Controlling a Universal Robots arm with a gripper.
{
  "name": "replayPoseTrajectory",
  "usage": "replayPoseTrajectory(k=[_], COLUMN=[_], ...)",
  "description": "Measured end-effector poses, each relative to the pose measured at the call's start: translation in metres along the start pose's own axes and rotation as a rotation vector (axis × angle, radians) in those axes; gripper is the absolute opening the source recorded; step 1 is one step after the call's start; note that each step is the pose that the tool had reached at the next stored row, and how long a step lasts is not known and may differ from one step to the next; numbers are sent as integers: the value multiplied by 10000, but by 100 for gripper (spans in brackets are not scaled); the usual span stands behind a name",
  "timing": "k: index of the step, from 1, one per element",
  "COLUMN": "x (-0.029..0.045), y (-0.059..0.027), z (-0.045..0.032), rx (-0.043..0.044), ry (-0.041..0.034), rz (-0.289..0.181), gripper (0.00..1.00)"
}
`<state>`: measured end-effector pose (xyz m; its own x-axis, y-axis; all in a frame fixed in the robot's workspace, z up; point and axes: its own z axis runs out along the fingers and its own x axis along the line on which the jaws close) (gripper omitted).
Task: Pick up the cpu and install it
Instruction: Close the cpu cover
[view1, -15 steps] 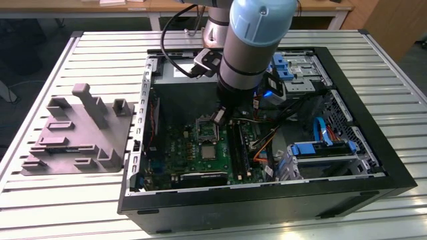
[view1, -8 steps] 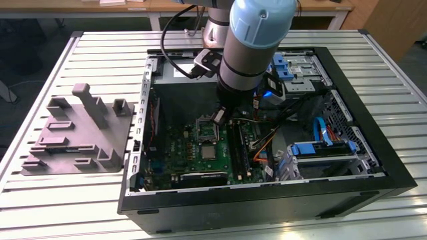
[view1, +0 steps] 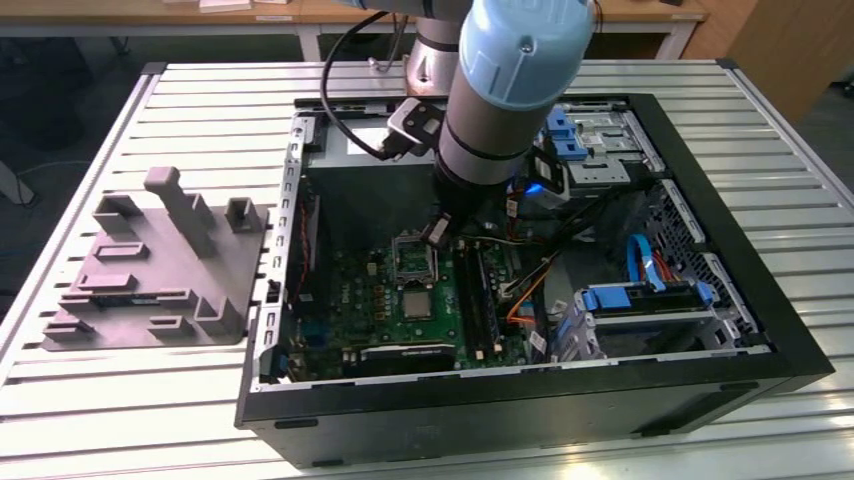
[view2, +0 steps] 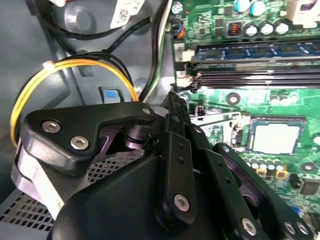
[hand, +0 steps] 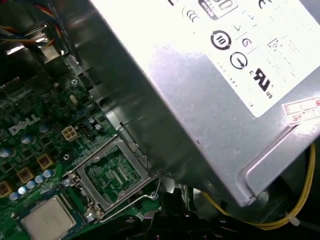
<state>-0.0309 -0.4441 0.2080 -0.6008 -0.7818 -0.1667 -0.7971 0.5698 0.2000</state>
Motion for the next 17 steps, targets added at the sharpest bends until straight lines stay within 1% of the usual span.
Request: replayPoseTrajectory(k=[1, 3, 5, 7, 10, 17], x=[1, 1, 4, 4, 5, 22], y=[-1, -2, -2, -2, -1, 10], z=[5, 11, 17, 20, 21, 48], rx=[31, 160, 216, 241, 256, 258], ry=[-22, -40, -80, -121, -155, -159], rz=[-10, -37, 30, 191, 313, 327], gripper=[11, 11, 11, 11, 11, 11])
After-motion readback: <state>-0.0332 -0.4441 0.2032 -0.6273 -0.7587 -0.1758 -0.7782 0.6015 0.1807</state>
